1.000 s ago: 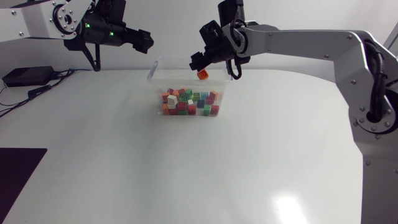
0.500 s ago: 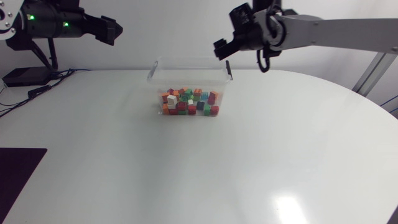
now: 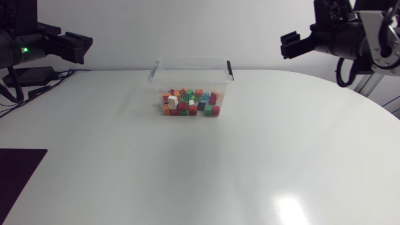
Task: Place the duplo bricks in the container
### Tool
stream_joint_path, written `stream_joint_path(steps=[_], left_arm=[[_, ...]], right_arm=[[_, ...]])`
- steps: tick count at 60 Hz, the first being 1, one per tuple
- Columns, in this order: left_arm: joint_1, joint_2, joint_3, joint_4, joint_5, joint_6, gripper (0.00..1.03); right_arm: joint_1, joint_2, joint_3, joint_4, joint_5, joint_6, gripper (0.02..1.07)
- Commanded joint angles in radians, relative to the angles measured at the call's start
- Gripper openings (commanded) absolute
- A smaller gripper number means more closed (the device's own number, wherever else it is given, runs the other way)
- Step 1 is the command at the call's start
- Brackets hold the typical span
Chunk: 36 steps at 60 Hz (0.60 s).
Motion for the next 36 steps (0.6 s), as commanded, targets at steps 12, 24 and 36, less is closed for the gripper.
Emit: stream_joint_path(steps=[12, 24, 36], left_arm=[[0.029, -0.184, -0.168, 0.048, -0.004, -0.037, 0.99], [0.04, -0.313, -0.261, 0.053, -0.004, -0.068, 0.99], [0.054, -0.466, -0.369, 0.048, -0.004, -0.115, 0.99]], right_arm=[[-0.107, -0.27, -0.233, 0.033, 0.011, -0.039, 1.03], [-0.2, -0.449, -0.388, 0.027, -0.028, -0.053, 1.03], [-0.217, -0.621, -0.485, -0.029, -0.041, -0.053, 1.03]])
